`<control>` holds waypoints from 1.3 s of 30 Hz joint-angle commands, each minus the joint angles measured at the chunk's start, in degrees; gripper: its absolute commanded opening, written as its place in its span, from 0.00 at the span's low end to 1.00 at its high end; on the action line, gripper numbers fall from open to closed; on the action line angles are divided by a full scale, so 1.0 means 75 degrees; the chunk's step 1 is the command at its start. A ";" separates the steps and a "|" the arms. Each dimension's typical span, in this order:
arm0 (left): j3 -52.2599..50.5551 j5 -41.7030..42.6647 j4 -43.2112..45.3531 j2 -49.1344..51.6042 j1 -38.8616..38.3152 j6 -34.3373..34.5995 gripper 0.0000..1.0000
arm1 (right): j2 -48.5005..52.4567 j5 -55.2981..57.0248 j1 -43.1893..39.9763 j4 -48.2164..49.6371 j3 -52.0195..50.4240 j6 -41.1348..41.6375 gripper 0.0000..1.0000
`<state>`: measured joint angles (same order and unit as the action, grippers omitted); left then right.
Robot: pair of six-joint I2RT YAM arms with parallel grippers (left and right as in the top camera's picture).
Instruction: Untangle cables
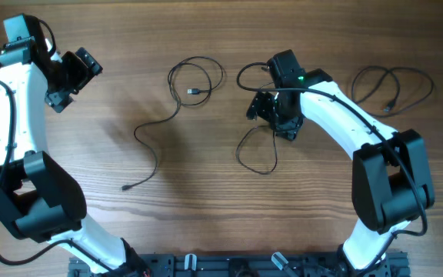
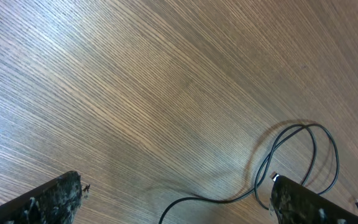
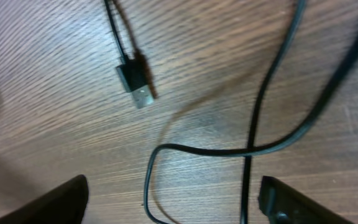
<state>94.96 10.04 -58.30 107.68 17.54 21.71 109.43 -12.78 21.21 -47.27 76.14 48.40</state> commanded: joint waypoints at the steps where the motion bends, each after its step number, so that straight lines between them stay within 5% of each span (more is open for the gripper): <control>1: -0.0044 -0.0096 0.0000 0.0047 0.0000 -0.0041 1.00 | 0.0134 0.0915 0.0020 -0.0332 -0.0070 0.1142 0.80; 10: -0.0044 -0.0096 0.0000 0.0047 0.0000 -0.0041 1.00 | 0.0134 0.1081 0.0020 -0.0326 -0.0070 0.1690 0.69; 23: -0.0044 -0.0096 0.0000 0.0047 -0.0003 -0.0041 1.00 | 0.0134 0.2145 0.0475 -0.0265 -0.0070 0.3209 0.68; 39: -0.0044 -0.0096 0.0000 0.0047 0.0000 -0.0044 1.00 | 0.0487 0.2116 0.0490 0.0073 -0.0070 0.3803 0.62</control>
<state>94.98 10.04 -58.30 107.68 17.54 21.71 111.70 2.61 24.77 -47.11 76.12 75.46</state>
